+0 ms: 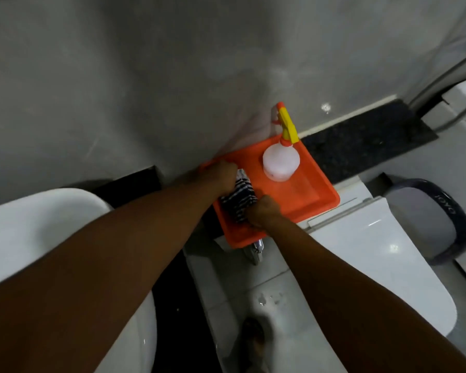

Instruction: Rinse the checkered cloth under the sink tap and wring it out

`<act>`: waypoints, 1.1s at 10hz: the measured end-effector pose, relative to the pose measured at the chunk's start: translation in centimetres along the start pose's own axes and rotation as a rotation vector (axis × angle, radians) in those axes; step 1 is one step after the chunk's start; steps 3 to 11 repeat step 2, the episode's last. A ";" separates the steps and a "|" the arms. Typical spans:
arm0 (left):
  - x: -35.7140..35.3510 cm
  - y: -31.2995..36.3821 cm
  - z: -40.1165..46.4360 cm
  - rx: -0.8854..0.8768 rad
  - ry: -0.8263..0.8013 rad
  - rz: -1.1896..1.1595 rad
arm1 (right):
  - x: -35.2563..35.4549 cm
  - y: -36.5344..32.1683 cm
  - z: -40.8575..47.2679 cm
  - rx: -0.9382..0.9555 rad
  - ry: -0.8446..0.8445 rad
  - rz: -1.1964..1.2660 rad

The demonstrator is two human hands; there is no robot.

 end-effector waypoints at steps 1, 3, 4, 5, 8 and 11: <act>2.4 -0.1 -1.7 -0.041 0.148 0.065 | 0.8 -1.9 -1.8 0.105 0.084 -0.128; 5.2 -1.1 -5.6 -0.052 0.219 -0.016 | 2.3 -4.9 -4.9 0.257 0.238 -0.172; 5.2 -1.1 -5.6 -0.052 0.219 -0.016 | 2.3 -4.9 -4.9 0.257 0.238 -0.172; 5.2 -1.1 -5.6 -0.052 0.219 -0.016 | 2.3 -4.9 -4.9 0.257 0.238 -0.172; 5.2 -1.1 -5.6 -0.052 0.219 -0.016 | 2.3 -4.9 -4.9 0.257 0.238 -0.172; 5.2 -1.1 -5.6 -0.052 0.219 -0.016 | 2.3 -4.9 -4.9 0.257 0.238 -0.172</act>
Point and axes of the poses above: each hand's wrist, its own z-axis towards the middle knuckle, its own x-axis out of the back of the hand, y = z × x, the point moved 5 cm from there along z, towards the middle knuckle, and after that the axes turned 5 degrees about -z, right-handed, at the moved point
